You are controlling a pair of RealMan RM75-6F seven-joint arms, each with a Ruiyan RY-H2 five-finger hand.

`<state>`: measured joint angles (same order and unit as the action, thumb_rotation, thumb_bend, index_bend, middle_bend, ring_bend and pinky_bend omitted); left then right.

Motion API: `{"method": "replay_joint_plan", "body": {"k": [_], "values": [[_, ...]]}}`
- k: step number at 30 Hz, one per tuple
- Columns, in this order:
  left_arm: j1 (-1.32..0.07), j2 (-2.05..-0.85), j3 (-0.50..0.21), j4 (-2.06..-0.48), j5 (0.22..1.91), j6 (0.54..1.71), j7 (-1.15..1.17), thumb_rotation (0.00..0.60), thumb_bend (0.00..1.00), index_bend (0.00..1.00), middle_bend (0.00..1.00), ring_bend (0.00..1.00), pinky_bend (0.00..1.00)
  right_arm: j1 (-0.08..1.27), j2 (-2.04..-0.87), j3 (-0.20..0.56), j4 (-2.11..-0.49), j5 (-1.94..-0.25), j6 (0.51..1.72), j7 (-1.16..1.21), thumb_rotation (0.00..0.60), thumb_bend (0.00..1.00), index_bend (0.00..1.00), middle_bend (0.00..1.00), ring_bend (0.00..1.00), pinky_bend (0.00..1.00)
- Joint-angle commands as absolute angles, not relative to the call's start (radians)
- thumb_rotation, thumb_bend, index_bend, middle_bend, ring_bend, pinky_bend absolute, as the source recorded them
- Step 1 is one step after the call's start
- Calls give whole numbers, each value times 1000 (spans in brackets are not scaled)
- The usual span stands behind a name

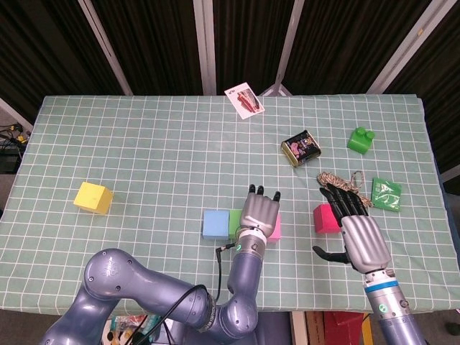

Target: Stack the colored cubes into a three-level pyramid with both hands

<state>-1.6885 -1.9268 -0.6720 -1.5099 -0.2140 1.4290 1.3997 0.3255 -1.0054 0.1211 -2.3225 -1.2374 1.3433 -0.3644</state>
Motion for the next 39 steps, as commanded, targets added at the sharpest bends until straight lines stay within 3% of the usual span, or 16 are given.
{"method": "replay_joint_plan", "body": {"k": [1,39], "values": [[-1684,-1927,-675,-1512,-207,1426,1394,600,347,27,387,80,95,326,-1007,121,-2322,-1238,1344,-366,600,167,0,0,0,0],[-1638,-1904,-702,-1568,-157,1440,1354,600,194,0,207,0,48,323,-1012,120,-2321,-1237,1347,-375,600,167,0,0,0,0]]}}
